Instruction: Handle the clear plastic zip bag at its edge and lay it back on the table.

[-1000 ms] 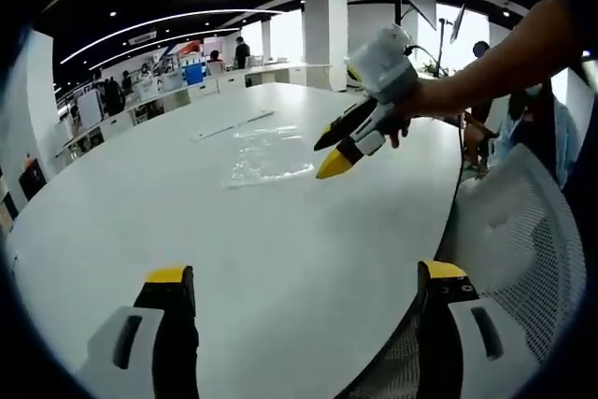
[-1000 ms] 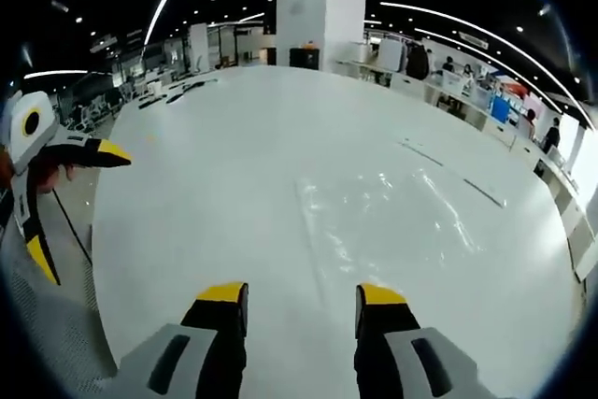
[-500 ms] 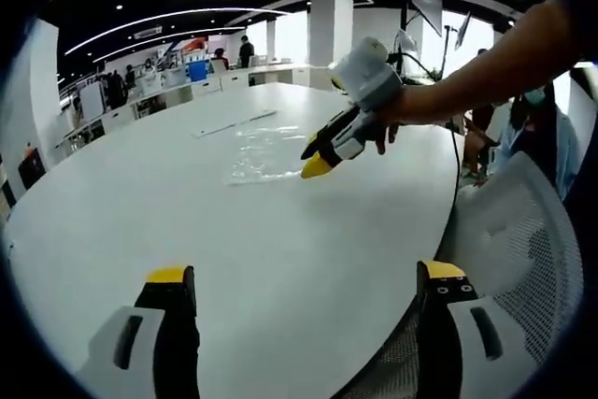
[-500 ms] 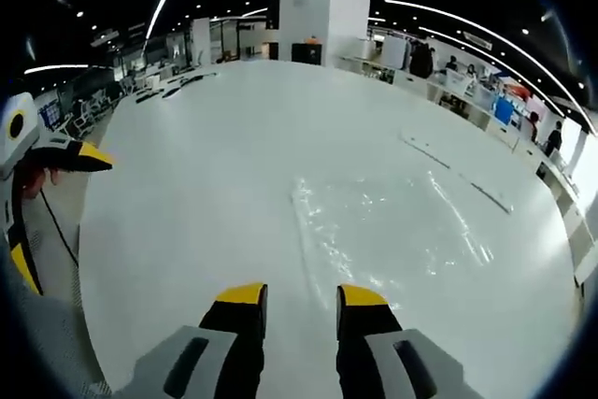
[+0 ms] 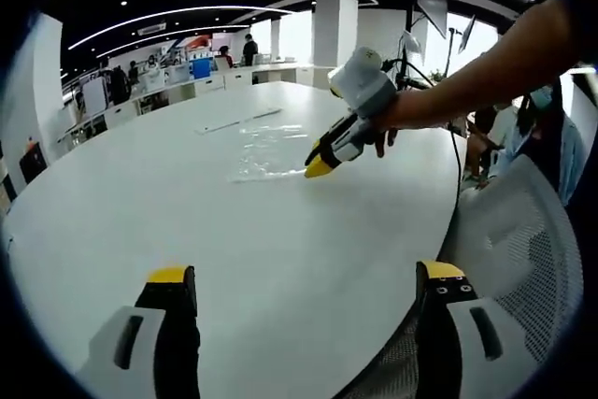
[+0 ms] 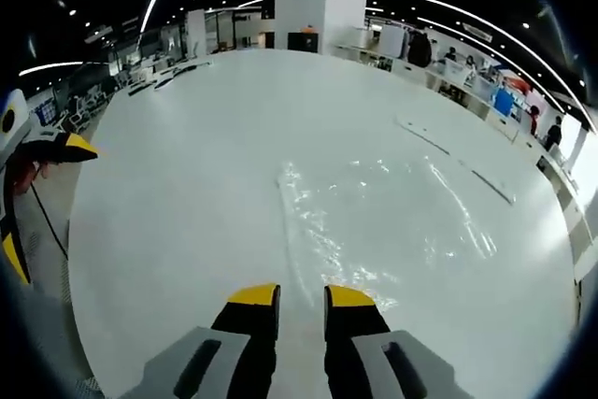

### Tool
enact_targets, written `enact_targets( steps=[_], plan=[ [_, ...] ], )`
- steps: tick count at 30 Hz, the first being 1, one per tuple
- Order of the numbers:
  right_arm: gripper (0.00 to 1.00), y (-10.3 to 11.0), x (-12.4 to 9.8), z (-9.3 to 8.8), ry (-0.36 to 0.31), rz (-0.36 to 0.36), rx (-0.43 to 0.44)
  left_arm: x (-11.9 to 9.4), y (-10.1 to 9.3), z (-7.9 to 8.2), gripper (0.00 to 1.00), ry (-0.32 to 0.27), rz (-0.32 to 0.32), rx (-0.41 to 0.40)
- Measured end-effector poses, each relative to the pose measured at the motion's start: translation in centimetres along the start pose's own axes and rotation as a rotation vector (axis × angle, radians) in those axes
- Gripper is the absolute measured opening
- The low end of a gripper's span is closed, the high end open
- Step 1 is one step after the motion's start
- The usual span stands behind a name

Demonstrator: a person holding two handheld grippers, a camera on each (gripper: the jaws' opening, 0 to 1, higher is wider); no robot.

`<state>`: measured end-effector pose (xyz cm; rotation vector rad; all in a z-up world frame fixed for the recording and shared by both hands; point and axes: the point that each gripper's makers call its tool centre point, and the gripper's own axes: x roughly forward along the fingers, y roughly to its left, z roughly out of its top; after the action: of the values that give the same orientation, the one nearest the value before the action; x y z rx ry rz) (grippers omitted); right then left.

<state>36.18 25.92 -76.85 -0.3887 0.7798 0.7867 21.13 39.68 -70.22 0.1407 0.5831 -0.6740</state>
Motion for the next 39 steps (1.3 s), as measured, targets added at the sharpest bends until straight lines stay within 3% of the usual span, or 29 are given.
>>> enact_targets(
  steps=[16,19,39],
  plan=[
    [0.06,-0.1,0.8,-0.9,0.033,0.01,-0.033,-0.2,0.2,0.1,0.96,0.001,0.004,0.001],
    [0.03,0.0,0.9,-1.0,0.034,0.03,-0.086,-0.2,0.1,0.0,0.96,0.004,0.004,-0.002],
    [0.0,1.3,-0.6,-2.5,0.087,0.119,-0.221,-0.6,-0.2,0.3,0.94,-0.001,0.004,0.01]
  ],
)
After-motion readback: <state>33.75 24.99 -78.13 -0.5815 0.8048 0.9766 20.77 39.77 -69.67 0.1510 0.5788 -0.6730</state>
